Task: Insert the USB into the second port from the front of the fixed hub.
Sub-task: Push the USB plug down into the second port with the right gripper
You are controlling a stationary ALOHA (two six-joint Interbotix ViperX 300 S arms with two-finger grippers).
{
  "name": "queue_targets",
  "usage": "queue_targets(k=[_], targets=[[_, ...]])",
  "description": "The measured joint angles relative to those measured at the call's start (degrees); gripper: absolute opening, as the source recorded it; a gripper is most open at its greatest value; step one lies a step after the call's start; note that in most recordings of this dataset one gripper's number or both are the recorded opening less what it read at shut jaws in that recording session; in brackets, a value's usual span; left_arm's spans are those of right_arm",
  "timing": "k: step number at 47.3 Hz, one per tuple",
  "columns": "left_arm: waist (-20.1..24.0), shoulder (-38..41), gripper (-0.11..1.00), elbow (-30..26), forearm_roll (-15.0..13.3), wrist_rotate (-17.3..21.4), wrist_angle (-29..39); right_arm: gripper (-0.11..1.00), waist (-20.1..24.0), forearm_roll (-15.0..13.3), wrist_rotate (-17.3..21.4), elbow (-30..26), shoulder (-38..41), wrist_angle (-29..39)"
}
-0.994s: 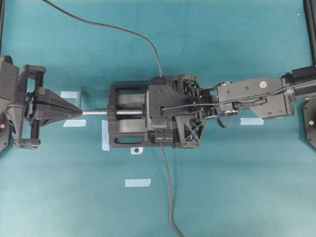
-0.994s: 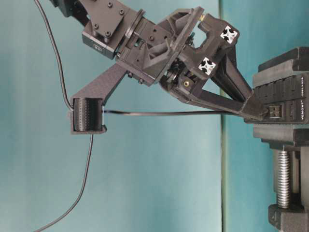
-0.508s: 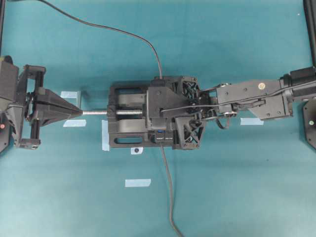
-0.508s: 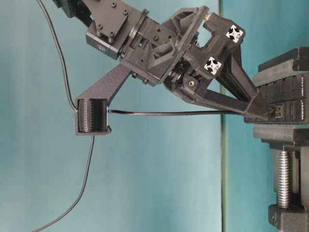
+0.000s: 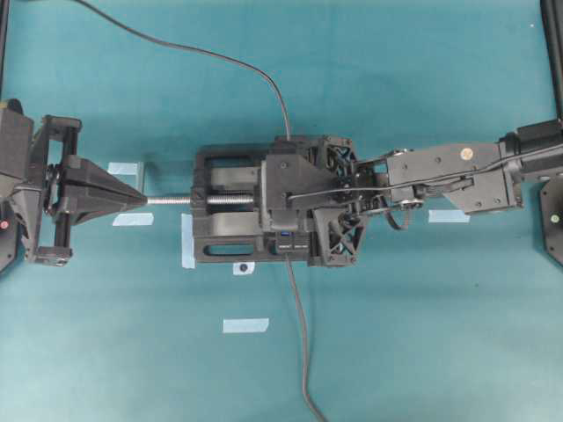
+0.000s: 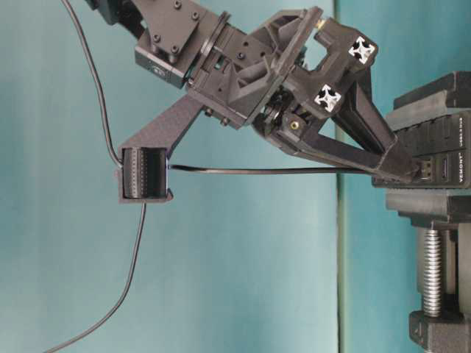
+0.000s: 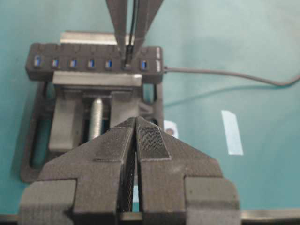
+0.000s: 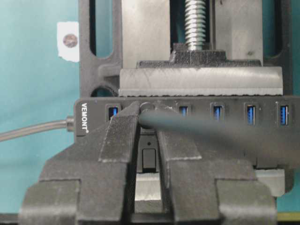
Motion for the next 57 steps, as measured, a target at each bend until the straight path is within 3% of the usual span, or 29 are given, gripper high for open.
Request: queue_targets(k=[14,57], targets=[[0.0,0.0,0.00,0.1,0.0,0.0,0.0,0.06,0.0,0.0,1.6,1.0,0.1,-1.2],[0.0,0.0,0.00,0.1,0.0,-0.1,-0.1,0.06,0.1,0.0,1.6,1.7,1.3,-1.2]])
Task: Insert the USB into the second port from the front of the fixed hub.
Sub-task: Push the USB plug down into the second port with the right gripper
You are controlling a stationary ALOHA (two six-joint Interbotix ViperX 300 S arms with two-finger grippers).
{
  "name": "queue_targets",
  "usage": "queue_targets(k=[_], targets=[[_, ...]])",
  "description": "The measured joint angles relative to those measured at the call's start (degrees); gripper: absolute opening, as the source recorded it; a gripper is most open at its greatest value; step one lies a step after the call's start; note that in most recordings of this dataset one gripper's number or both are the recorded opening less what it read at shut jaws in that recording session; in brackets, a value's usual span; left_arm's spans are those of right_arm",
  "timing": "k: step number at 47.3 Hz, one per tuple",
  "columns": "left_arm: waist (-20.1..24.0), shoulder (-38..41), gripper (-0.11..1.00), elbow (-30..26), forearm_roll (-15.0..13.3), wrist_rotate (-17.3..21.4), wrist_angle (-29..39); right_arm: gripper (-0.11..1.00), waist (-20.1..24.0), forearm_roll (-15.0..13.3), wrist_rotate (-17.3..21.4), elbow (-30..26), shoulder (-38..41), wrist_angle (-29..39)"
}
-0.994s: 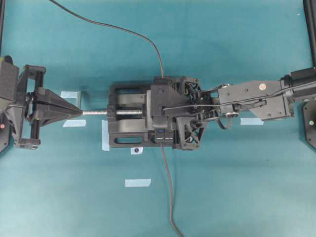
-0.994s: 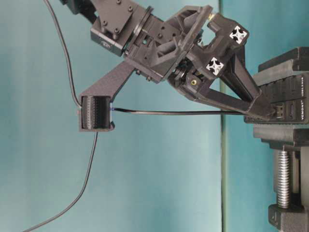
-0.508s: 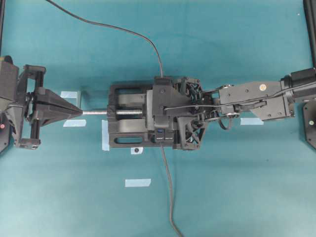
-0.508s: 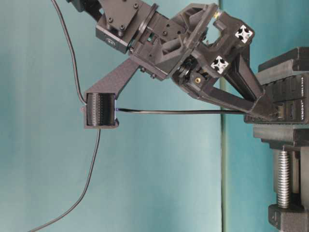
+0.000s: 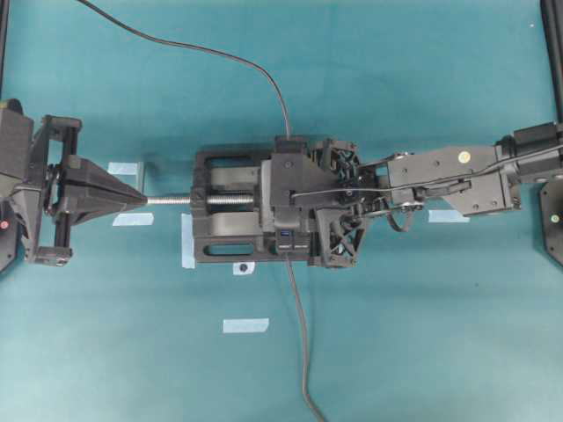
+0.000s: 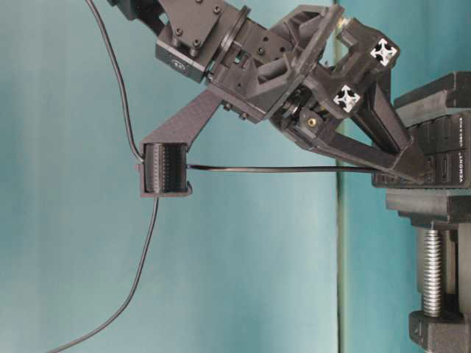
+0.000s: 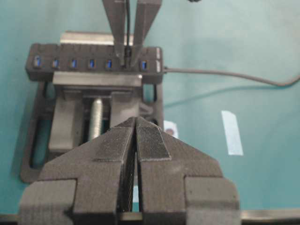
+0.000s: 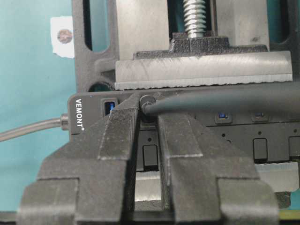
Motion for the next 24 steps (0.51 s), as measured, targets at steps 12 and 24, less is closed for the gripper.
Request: queue_targets(k=[12,24], targets=[[0.0,0.0,0.00,0.0,-0.1,0.0,0.0,0.06,-0.1,-0.1,0.0,0.4,0.0,0.0],[0.0,0.1,0.00,-0.1,0.0,0.0,0.1,0.06,0.0,-0.1,0.3,0.5,0.1,0.0]])
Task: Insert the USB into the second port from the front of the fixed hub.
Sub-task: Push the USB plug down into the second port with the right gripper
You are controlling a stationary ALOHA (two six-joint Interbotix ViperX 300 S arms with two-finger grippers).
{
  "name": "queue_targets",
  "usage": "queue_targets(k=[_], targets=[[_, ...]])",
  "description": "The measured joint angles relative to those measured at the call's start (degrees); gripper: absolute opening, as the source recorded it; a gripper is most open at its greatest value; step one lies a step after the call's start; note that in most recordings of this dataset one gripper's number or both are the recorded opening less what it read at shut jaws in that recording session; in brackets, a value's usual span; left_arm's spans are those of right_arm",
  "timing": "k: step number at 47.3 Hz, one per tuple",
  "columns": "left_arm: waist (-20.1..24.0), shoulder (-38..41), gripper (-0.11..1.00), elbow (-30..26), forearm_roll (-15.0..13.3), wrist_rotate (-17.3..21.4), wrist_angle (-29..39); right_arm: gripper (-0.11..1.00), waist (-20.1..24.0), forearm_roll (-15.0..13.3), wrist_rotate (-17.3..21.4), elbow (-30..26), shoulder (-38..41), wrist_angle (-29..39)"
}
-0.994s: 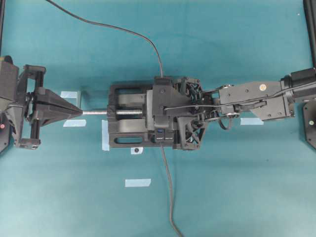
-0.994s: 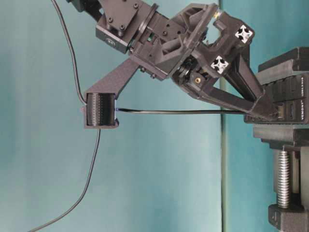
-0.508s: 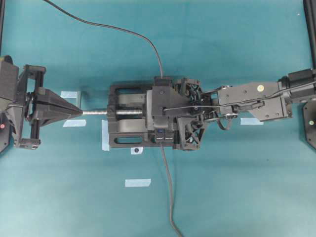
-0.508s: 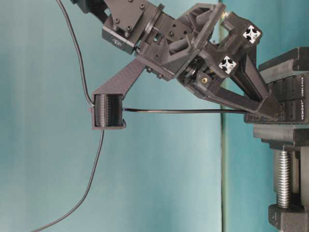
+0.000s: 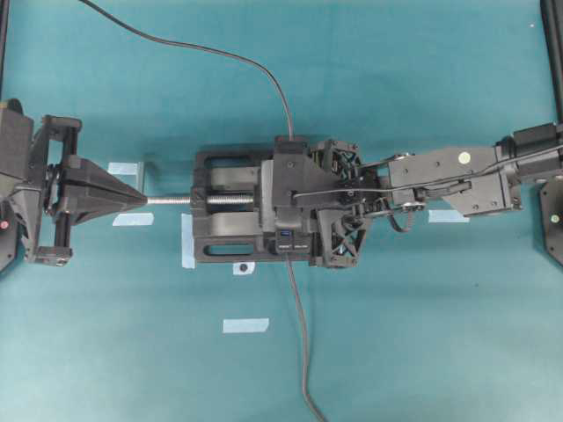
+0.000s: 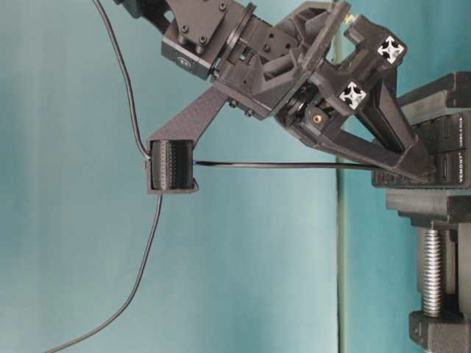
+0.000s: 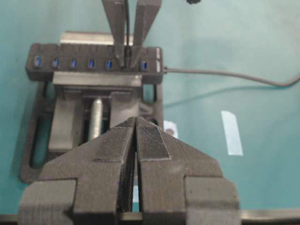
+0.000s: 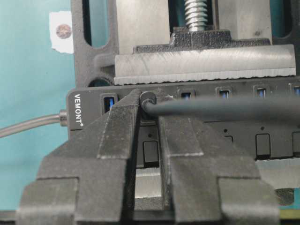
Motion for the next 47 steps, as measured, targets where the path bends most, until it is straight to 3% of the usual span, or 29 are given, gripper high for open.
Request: queue_targets(k=[11,20,27,37,41,47], targets=[[0.0,-0.1,0.00,0.0,0.0,0.0,-0.2,0.07,-0.1,0.0,0.0,-0.2,0.0,0.1],[0.0,-0.1,0.00,0.1,0.0,0.0,-0.2,0.15,0.0,0.0,0.0,-0.5,-0.1,0.7],[0.0,-0.1,0.00,0.0,0.0,0.0,-0.2,0.31,0.4,0.1,0.0,-0.8,0.0,1.6],[0.0,-0.1,0.00,0.1,0.0,0.0,-0.2,0.72,0.5,0.0,0.0,-1.1,-0.4,2.9],[0.0,-0.1,0.00,0.1,0.0,0.0,-0.2,0.79,0.4,0.0,0.0,-1.4,-0.4,3.6],[0.0,-0.1,0.00,0.1,0.0,0.1,-0.2,0.80,0.6,0.1,0.1,-1.5,-1.1,4.8]])
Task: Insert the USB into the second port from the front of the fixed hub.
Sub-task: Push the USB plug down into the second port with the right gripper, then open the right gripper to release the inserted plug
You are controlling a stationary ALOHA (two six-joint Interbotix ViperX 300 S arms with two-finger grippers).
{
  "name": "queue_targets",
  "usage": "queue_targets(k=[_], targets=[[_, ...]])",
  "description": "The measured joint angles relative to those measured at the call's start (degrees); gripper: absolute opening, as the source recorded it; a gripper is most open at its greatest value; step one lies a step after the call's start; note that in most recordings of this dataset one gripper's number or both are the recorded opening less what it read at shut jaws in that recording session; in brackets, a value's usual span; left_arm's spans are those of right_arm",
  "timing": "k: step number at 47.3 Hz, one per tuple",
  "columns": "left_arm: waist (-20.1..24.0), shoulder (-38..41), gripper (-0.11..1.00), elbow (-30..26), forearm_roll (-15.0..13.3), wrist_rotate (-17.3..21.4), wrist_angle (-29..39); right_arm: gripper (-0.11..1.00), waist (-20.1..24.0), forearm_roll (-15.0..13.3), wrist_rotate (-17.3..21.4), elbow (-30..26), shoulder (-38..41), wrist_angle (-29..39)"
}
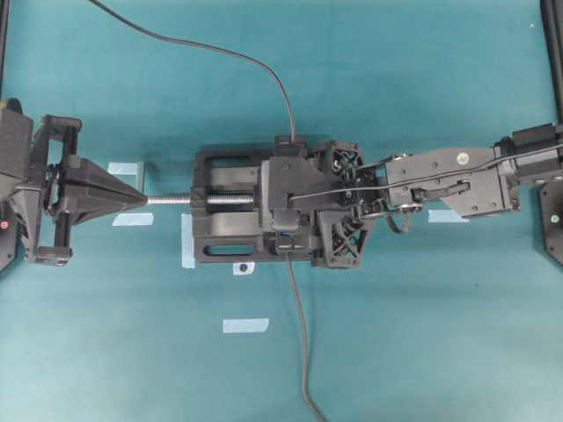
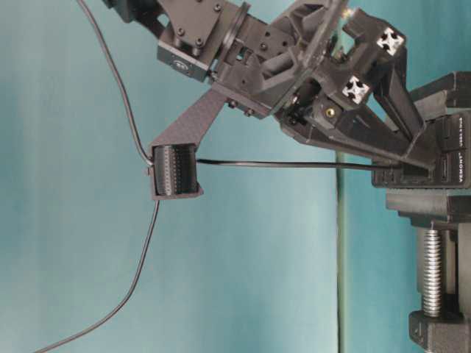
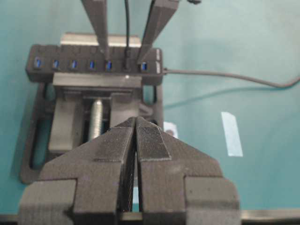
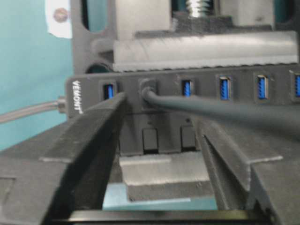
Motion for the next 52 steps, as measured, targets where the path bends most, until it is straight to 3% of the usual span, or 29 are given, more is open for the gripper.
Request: queue_targets(k=[52], targets=[[0.0,0.0,0.00,0.0,0.0,-0.1,-0.1,0.80,0.2,0.0,0.0,0.1,-3.3,1.2]])
